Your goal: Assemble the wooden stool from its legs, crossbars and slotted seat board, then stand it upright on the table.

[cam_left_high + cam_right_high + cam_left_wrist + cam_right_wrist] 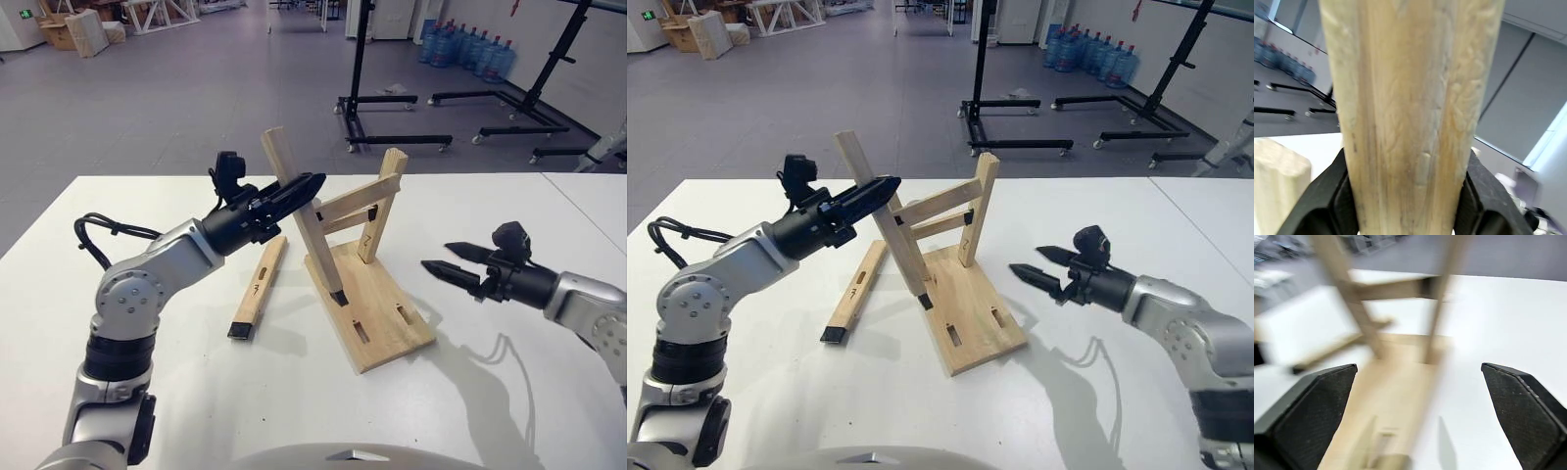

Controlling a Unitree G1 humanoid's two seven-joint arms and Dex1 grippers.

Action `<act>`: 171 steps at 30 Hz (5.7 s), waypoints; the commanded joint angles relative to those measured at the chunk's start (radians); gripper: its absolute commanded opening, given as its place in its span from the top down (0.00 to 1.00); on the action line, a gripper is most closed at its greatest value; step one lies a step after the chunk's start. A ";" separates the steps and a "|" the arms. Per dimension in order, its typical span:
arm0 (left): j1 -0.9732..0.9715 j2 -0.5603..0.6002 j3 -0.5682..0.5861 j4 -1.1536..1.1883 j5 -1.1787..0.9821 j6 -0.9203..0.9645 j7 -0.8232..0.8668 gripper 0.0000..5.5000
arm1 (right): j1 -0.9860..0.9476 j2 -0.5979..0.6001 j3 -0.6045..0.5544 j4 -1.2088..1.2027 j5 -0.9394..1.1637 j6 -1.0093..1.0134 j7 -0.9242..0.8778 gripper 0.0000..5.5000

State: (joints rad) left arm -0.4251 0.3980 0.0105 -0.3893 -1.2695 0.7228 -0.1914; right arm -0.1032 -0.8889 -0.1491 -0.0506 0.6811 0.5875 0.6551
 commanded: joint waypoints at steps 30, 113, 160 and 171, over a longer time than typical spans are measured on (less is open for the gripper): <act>0.044 0.055 0.054 -0.062 0.227 -0.009 -0.222 0.63 | 0.142 -0.019 0.184 -0.071 -0.394 -0.196 0.354 0.15; 0.196 0.021 -0.276 0.112 0.791 -0.371 -0.730 0.63 | -0.020 0.104 0.234 0.108 -0.525 -0.192 0.326 0.15; 0.487 0.273 -0.008 -0.073 1.005 -0.290 -0.520 0.25 | 0.117 0.143 0.167 0.101 -0.517 -0.207 0.233 0.15; 0.372 -0.116 0.017 -0.301 0.942 0.549 -0.025 0.25 | 0.123 0.193 0.186 0.076 -0.515 -0.205 0.192 0.15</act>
State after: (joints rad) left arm -0.0454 0.2996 0.0175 -0.6767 -0.3334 1.1984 -0.2531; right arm 0.0060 -0.7080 0.0175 0.0266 0.1774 0.3672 0.8537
